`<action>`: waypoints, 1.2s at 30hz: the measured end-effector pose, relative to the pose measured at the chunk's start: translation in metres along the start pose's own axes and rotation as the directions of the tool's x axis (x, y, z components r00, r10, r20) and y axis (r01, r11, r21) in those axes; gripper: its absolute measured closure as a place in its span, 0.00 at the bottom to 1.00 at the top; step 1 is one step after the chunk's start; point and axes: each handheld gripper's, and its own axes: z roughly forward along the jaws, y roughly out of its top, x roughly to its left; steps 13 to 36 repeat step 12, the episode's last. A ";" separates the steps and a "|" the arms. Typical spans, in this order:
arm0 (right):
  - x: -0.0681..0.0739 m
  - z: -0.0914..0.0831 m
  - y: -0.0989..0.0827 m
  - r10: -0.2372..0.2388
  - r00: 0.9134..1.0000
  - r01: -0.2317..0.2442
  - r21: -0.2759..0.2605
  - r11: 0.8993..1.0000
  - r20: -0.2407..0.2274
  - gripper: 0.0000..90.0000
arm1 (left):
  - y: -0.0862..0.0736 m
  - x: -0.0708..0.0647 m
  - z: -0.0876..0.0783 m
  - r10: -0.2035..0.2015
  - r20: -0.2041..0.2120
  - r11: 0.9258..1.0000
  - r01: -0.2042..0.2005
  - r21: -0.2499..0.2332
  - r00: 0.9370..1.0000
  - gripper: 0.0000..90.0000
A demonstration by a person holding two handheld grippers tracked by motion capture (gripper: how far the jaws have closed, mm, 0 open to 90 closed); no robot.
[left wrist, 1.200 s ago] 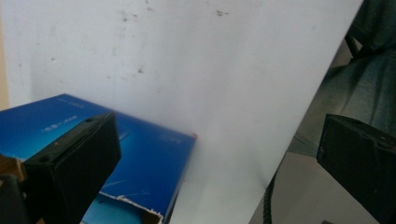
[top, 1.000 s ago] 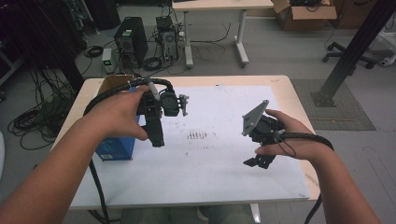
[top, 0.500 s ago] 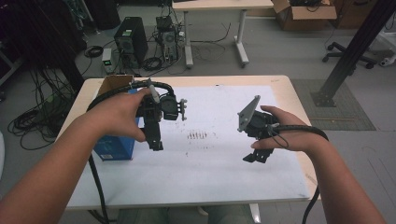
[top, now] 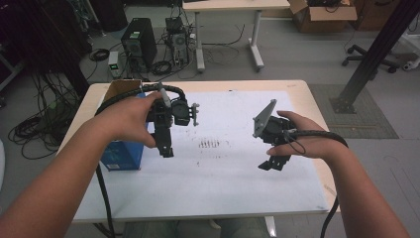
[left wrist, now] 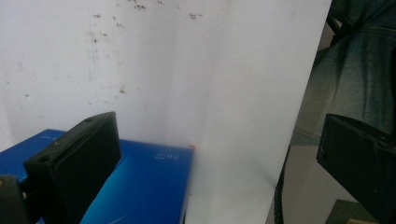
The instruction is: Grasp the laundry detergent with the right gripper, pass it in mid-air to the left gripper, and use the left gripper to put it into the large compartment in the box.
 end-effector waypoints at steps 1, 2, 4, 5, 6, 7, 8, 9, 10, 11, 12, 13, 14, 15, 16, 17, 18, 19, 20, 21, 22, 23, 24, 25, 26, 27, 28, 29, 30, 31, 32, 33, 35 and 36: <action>0.000 0.000 0.000 0.000 1.000 0.000 0.000 1.000 -0.001 0.04 | 0.000 0.000 0.000 0.001 0.000 1.000 -0.001 0.004 1.000 0.00; -0.001 -0.001 0.000 0.002 1.000 -0.002 -0.002 1.000 0.000 0.04 | 0.000 0.001 0.000 0.001 -0.003 1.000 -0.001 0.003 1.000 0.00; -0.001 -0.001 0.000 0.001 1.000 -0.001 -0.004 1.000 0.002 0.04 | -0.001 0.001 0.000 0.000 0.004 1.000 0.000 0.004 1.000 0.00; -0.002 -0.001 0.000 0.001 1.000 -0.001 -0.004 1.000 0.001 0.04 | -0.001 0.001 0.000 0.005 0.002 1.000 -0.005 0.001 1.000 0.00; -0.002 -0.001 0.000 0.001 1.000 -0.001 -0.004 1.000 0.001 0.04 | -0.001 0.001 0.000 0.000 0.003 1.000 0.000 0.001 1.000 0.00; -0.002 -0.001 0.000 0.002 1.000 -0.002 -0.005 1.000 0.001 0.04 | -0.001 0.001 0.000 -0.002 0.005 1.000 0.002 0.001 1.000 0.00; -0.002 -0.001 0.000 0.002 1.000 -0.002 -0.005 1.000 0.001 0.04 | -0.001 0.002 0.000 0.000 0.004 1.000 0.000 0.002 1.000 0.00; -0.002 0.000 0.000 0.004 1.000 -0.004 -0.006 1.000 0.001 0.04 | -0.002 0.002 0.000 -0.002 0.003 1.000 0.002 0.002 1.000 0.00; -0.002 0.000 0.000 0.005 1.000 -0.005 -0.006 1.000 0.001 0.04 | -0.002 0.002 0.000 0.000 0.001 1.000 0.000 0.004 1.000 0.00; -0.002 0.000 0.000 0.004 1.000 -0.004 -0.004 1.000 0.001 0.04 | -0.002 0.002 0.000 -0.004 0.002 1.000 0.004 0.001 1.000 0.00; -0.002 0.000 0.000 0.004 1.000 -0.004 -0.002 1.000 0.000 0.04 | -0.003 0.002 0.000 -0.004 0.002 1.000 0.004 0.000 1.000 0.00; -0.002 0.000 0.000 0.004 1.000 -0.004 -0.002 1.000 0.000 0.04 | -0.003 0.002 0.000 -0.004 0.002 1.000 0.004 0.000 1.000 0.00; -0.002 0.000 0.000 0.004 1.000 -0.004 -0.002 1.000 0.000 0.04 | -0.003 0.002 0.000 -0.004 0.002 1.000 0.004 0.000 1.000 0.00; -0.002 0.000 0.000 0.004 1.000 -0.004 -0.002 1.000 0.000 0.04 | -0.003 0.002 0.000 -0.004 0.002 1.000 0.004 0.000 1.000 0.00; -0.002 0.000 0.000 0.004 1.000 -0.004 -0.002 1.000 0.000 0.04 | -0.003 0.002 0.000 -0.004 0.002 1.000 0.004 0.000 1.000 0.00; -0.002 0.000 0.000 0.004 1.000 -0.004 -0.002 1.000 0.000 0.04 | -0.003 0.002 0.000 -0.004 0.002 1.000 0.004 0.000 1.000 0.00; -0.002 0.000 0.000 0.004 1.000 -0.004 -0.002 1.000 0.000 0.04 | -0.003 0.002 0.000 -0.004 0.002 1.000 0.004 0.000 1.000 0.00; -0.002 0.000 0.000 0.004 1.000 -0.004 -0.002 1.000 0.000 0.04 | -0.003 0.002 0.000 -0.004 0.002 1.000 0.004 0.000 1.000 0.00; -0.002 0.000 0.000 0.004 1.000 -0.004 -0.002 1.000 0.000 0.04 | -0.003 0.002 0.000 -0.004 0.002 1.000 0.004 0.000 1.000 0.00; -0.002 0.000 0.000 0.004 1.000 -0.004 -0.002 1.000 0.000 0.04 | -0.003 0.002 0.000 -0.004 0.002 1.000 0.004 0.000 1.000 0.00; -0.002 0.000 0.000 0.004 1.000 -0.004 -0.002 1.000 0.000 0.04 | -0.003 0.002 0.000 -0.004 0.002 1.000 0.004 0.000 1.000 0.00; -0.002 0.000 0.000 0.004 1.000 -0.004 -0.002 1.000 0.000 0.04 | -0.003 0.002 0.000 -0.004 0.002 1.000 0.004 0.000 1.000 0.00; -0.002 0.000 0.000 0.004 1.000 -0.004 -0.002 1.000 0.000 0.04 | -0.003 0.002 0.000 -0.004 0.002 1.000 0.004 0.000 1.000 0.00; -0.002 0.000 0.000 0.004 1.000 -0.004 -0.002 1.000 0.000 0.04 | -0.003 0.002 0.000 -0.004 0.002 1.000 0.004 0.000 1.000 0.00; -0.002 0.000 0.000 0.004 1.000 -0.004 -0.002 1.000 0.000 0.04 | -0.003 0.002 0.000 -0.004 0.002 1.000 0.004 0.000 1.000 0.00; -0.002 0.000 0.000 0.004 1.000 -0.004 -0.002 1.000 0.000 0.04 | -0.003 0.002 0.000 -0.004 0.002 1.000 0.004 0.000 1.000 0.00; -0.002 0.000 0.000 0.004 1.000 -0.004 -0.002 1.000 0.000 0.04 | -0.003 0.002 0.000 -0.004 0.002 1.000 0.004 0.000 1.000 0.00; -0.002 0.000 0.000 0.004 1.000 -0.004 -0.002 1.000 0.000 0.04 | -0.003 0.002 0.000 -0.004 0.002 1.000 0.004 0.000 1.000 0.00; -0.002 0.000 0.000 0.004 1.000 -0.004 -0.002 1.000 0.000 0.04 | -0.003 0.002 0.000 -0.004 0.002 1.000 0.004 0.000 1.000 0.00; -0.002 0.000 0.000 0.004 1.000 -0.004 -0.002 1.000 0.000 0.04 | -0.003 0.002 0.000 -0.004 0.002 1.000 0.004 0.000 1.000 0.00; -0.002 0.000 0.000 0.004 1.000 -0.004 -0.002 1.000 0.000 0.04 | -0.003 0.002 0.000 -0.004 0.002 1.000 0.004 0.000 1.000 0.00; -0.002 0.000 0.000 0.004 1.000 -0.004 -0.002 1.000 0.000 0.04 | -0.003 0.002 0.000 -0.004 0.002 1.000 0.004 0.000 1.000 0.00; -0.002 0.000 0.000 0.004 1.000 -0.004 -0.002 1.000 0.000 0.04 | -0.003 0.002 0.000 -0.004 0.002 1.000 0.004 0.000 1.000 0.00; -0.002 0.000 0.000 0.004 1.000 -0.004 -0.002 1.000 0.000 0.04 | -0.003 0.002 0.000 -0.004 0.002 1.000 0.004 0.000 1.000 0.00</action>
